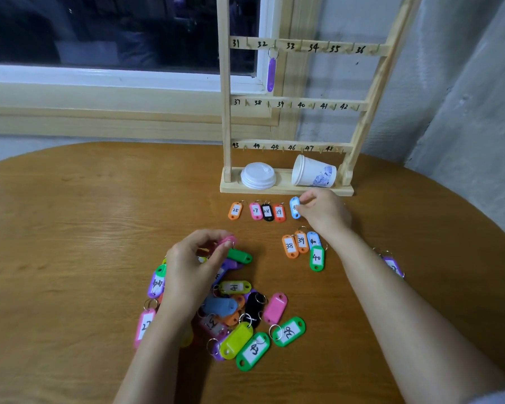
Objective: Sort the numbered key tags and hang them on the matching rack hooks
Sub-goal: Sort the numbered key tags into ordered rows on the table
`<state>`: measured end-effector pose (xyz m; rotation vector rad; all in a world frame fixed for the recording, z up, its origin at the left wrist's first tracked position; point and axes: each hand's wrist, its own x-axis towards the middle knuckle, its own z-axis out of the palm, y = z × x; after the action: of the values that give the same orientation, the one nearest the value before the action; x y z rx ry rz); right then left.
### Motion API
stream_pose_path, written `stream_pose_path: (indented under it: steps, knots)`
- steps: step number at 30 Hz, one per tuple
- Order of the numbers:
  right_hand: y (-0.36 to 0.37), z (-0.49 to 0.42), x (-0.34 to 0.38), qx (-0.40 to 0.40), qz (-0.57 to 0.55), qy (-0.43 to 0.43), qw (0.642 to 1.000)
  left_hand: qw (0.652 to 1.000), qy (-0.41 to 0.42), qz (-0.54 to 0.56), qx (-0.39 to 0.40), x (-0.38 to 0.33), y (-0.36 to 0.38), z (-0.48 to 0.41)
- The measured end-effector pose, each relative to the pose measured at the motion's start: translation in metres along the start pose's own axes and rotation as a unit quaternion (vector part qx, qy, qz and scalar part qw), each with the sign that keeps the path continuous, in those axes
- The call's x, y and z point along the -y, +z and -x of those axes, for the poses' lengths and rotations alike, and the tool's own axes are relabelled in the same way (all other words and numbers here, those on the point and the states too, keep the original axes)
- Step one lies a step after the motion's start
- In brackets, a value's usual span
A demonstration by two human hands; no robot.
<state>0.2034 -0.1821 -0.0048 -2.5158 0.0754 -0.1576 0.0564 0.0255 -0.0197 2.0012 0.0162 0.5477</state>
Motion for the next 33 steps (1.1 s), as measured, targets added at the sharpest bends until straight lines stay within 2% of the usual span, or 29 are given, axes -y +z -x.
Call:
stream_pose_path:
  steps: [4,8,12,16,21,26,33]
  knots:
    - [0.005,-0.002,0.002,0.016,0.027,0.002,1.0,1.0,0.004,-0.006,0.001,0.0,0.0,0.0]
    - [-0.002,0.004,-0.001,0.023,0.004,-0.027,0.999,1.0,0.003,-0.004,0.001,-0.001,0.001,0.001]
    - [-0.022,0.031,-0.008,0.003,-0.019,-0.097,0.995,1.0,0.009,-0.009,0.0,0.003,0.003,0.0]
    - [-0.036,0.07,-0.029,-0.009,0.002,-0.16,0.987,0.999,0.037,-0.024,0.001,0.001,0.011,0.001]
    - [-0.037,0.099,-0.054,-0.022,0.059,-0.224,0.973,0.991,0.1,-0.061,0.068,-0.017,0.028,-0.003]
    - [-0.033,0.099,-0.061,-0.019,0.065,-0.246,0.967,0.956,0.159,-0.163,0.183,-0.033,0.051,-0.008]
    - [-0.032,0.087,-0.056,0.018,0.119,-0.249,0.961,0.891,0.155,-0.334,0.266,-0.043,0.078,-0.017]
